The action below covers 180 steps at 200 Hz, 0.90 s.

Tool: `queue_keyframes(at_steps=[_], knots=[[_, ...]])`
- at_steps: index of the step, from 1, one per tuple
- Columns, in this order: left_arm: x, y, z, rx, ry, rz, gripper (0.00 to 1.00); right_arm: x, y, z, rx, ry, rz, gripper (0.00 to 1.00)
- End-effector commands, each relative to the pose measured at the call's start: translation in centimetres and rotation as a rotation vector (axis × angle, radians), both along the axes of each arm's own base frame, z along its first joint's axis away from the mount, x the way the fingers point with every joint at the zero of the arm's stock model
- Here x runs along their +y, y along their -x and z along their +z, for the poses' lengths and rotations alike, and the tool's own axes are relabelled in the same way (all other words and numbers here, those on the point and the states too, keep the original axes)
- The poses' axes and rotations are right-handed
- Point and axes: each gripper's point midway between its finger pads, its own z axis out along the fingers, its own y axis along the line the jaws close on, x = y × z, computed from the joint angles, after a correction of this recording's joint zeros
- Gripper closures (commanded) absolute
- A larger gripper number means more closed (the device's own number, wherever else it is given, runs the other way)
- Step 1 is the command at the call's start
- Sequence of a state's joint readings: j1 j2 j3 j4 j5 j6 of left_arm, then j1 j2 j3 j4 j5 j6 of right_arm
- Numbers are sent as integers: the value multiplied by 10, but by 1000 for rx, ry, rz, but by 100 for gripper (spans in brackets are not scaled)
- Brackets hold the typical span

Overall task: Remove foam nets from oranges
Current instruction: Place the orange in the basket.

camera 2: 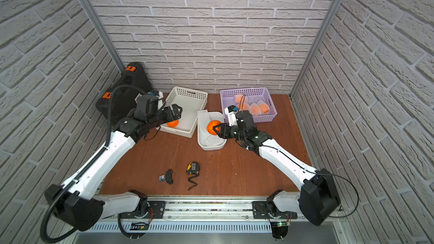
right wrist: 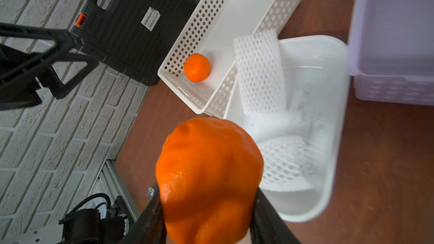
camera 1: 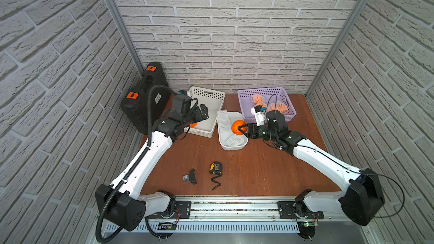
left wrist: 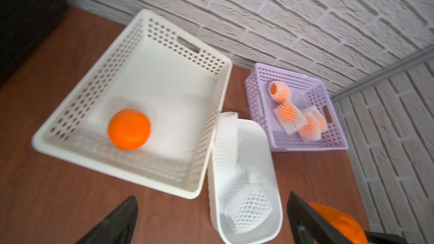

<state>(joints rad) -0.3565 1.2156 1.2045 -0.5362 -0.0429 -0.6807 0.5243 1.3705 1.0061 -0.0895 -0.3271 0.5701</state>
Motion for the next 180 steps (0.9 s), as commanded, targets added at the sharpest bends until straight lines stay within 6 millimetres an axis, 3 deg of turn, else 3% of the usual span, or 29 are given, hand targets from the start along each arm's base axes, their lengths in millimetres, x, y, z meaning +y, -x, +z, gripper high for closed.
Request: queue_keyframes(at_steps=[1, 44, 87, 122, 180], knots=[[31, 12, -29, 53, -23, 108, 2, 46, -28, 30, -96, -104, 34, 57], [50, 20, -36, 40, -22, 168, 2, 106, -86, 1, -62, -173, 50, 54], [60, 22, -33, 32, 5, 204, 2, 132, -134, -43, -30, -140, 20, 49], [64, 24, -30, 26, 21, 223, 2, 141, -147, -54, -33, -94, 39, 40], [64, 21, -33, 38, 39, 219, 2, 146, -147, -62, -49, -25, 65, 30]])
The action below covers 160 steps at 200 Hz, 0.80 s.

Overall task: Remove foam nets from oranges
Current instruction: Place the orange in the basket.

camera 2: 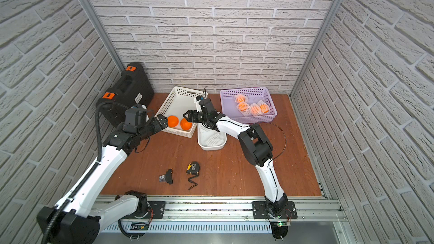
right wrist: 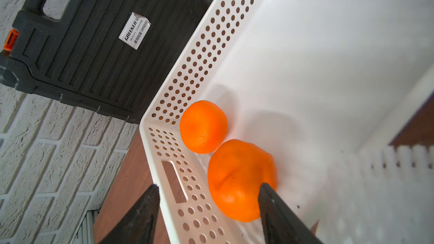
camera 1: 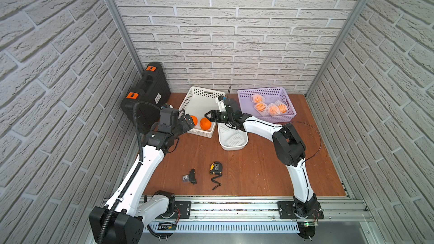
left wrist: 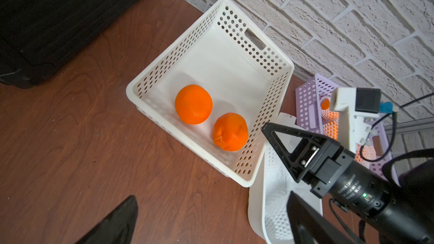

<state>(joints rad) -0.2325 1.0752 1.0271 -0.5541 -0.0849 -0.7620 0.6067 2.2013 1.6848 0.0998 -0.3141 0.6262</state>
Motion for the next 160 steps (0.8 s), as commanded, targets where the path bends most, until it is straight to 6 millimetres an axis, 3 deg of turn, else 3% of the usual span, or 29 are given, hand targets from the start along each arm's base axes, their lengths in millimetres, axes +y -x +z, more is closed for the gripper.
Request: queue_keyframes(at_steps=[1, 19, 39, 53, 57, 61, 72, 99, 116, 138, 160], knots=[[3, -3, 2, -22, 14, 13, 2, 4, 0, 14, -56, 18, 19, 30], [4, -3, 2, -24, 11, 13, 2, 2, 3, 24, -78, 21, 27, 30], [3, -4, 1, -24, 17, 10, 2, -12, 6, 59, -157, 38, -7, 30], [1, -5, 0, -20, 28, 2, 2, -38, 4, 81, -203, 91, -85, 30], [0, -6, -1, -19, 33, -2, 2, -46, 2, 79, -199, 111, -100, 30], [-1, -6, -1, -18, 37, -6, 2, -57, 3, 96, -219, 108, -122, 30], [-3, -7, -3, -14, 47, -16, 2, -90, 0, 103, -216, 134, -195, 30], [-8, -9, -6, -8, 69, -32, 2, -182, -10, 91, -133, 231, -385, 29], [-10, -10, -8, -3, 75, -41, 2, -226, -10, 78, -88, 310, -454, 27], [-12, -13, -11, 7, 80, -47, 2, -269, -12, 69, -140, 510, -548, 22], [-14, -15, -17, 23, 92, -55, 2, -294, -30, 61, -152, 613, -539, 21]])
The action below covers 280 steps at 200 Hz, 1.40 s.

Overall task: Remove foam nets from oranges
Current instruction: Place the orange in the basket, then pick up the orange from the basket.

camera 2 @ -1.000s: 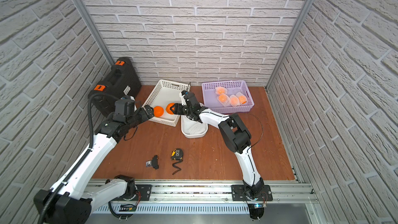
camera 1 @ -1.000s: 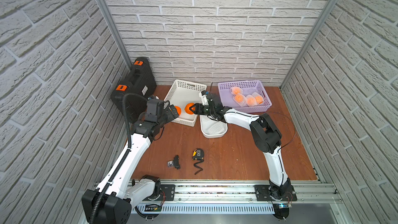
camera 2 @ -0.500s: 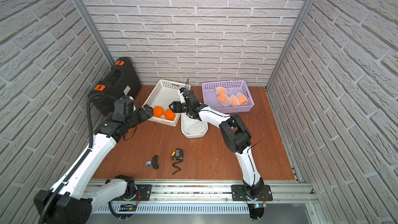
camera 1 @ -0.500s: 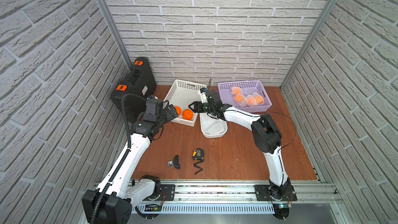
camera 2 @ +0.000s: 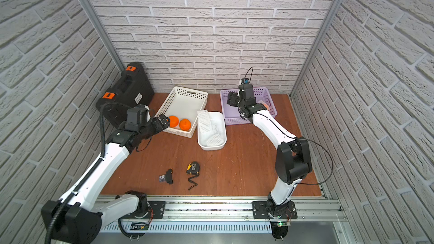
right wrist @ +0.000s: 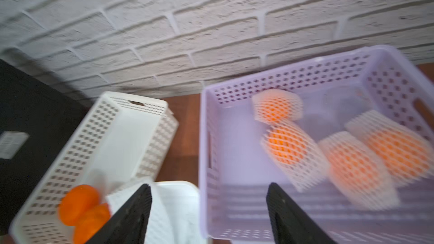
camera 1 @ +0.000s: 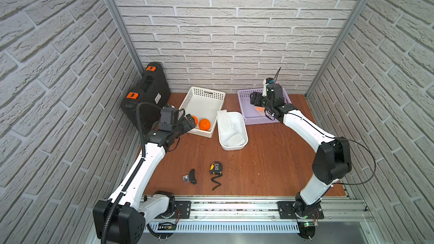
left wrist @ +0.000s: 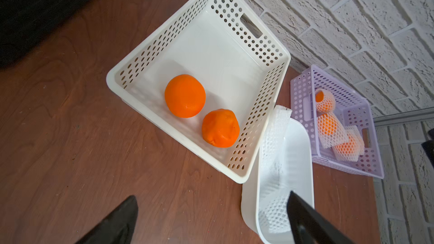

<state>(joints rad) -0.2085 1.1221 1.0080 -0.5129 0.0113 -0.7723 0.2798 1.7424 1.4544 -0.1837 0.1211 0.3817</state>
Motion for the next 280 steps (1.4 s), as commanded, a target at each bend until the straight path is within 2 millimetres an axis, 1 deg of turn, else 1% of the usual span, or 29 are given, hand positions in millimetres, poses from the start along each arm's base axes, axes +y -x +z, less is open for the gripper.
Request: queue_keyframes(at_steps=[1, 17, 34, 37, 39, 42, 58, 75, 87, 97, 120, 138, 147, 200, 217, 249, 280], knots=[[-4, -7, -1, -15, 31, -12, 2, -19, -5, -27, 68, 197, 7, 21], [-7, -9, -5, -4, 41, -22, 2, -28, -23, -36, 108, 254, 66, 21], [-12, -11, -7, 4, 60, -39, 2, -32, -38, -47, 140, 318, 143, 20], [-13, -11, -7, 4, 62, -42, 2, -35, -41, -45, 137, 327, 148, 20], [-13, -11, -8, 4, 64, -44, 2, -37, -44, -55, 159, 335, 153, 20], [-14, -11, -8, 4, 67, -47, 2, -39, -46, -60, 170, 343, 157, 20], [-15, -13, -8, 0, 73, -58, 2, -54, -57, -76, 201, 365, 182, 19], [-17, -15, -13, 13, 81, -66, 2, -69, -67, -90, 219, 351, 184, 18], [-19, -17, -14, 18, 95, -74, 2, -75, -73, -101, 234, 335, 191, 18], [-20, -18, -16, 22, 105, -77, 2, -77, -76, -111, 252, 329, 213, 18], [-20, -21, -20, 34, 116, -77, 2, -73, -81, -133, 299, 343, 264, 18], [-21, -22, -21, 40, 130, -79, 2, -76, -86, -145, 317, 358, 270, 18], [-21, -23, -22, 41, 134, -79, 2, -73, -87, -150, 324, 356, 286, 18], [-19, -24, -25, 51, 142, -76, 2, -71, -96, -159, 334, 329, 305, 18], [-19, -24, -26, 52, 145, -76, 2, -70, -98, -166, 363, 316, 316, 18], [-18, -25, -26, 50, 146, -73, 2, -68, -91, -183, 415, 314, 343, 18], [-19, -26, -27, 54, 153, -73, 2, -67, -84, -190, 447, 334, 370, 18]])
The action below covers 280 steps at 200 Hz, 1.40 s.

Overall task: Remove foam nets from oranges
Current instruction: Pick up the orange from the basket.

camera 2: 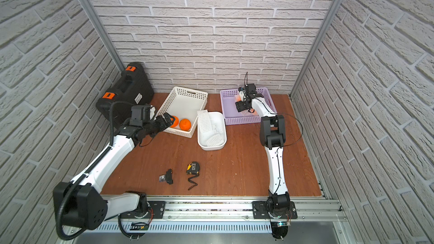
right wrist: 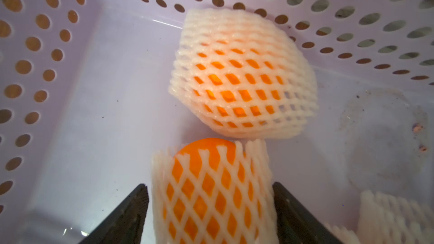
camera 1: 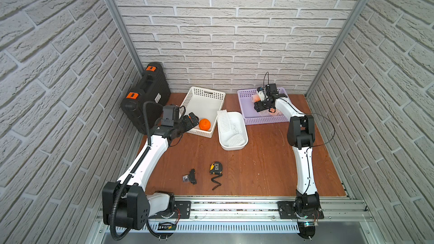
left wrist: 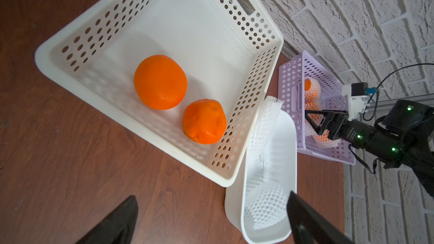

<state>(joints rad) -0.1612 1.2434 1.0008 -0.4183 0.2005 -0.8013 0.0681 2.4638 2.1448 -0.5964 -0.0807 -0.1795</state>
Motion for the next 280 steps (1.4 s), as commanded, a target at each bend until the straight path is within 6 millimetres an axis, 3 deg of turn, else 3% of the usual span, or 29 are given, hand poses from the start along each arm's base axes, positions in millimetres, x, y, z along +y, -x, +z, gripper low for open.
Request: queue_keyframes(at_steps=[1, 41, 122, 219, 280], knots=[[1, -5, -3, -9, 16, 3, 2, 3, 13, -10, 63, 6, 28, 18], [1, -6, -5, -4, 27, 4, 2, 0, 11, -18, 57, 32, 12, 27], [1, -6, -4, -9, 41, 10, 2, -1, 13, -7, 22, 26, -4, 48], [-1, -7, -1, -19, 62, 1, 2, 14, 6, 56, -117, -126, -48, 56], [-22, -8, 13, -78, 143, -87, 2, 18, 20, 127, -231, -265, -103, 56]])
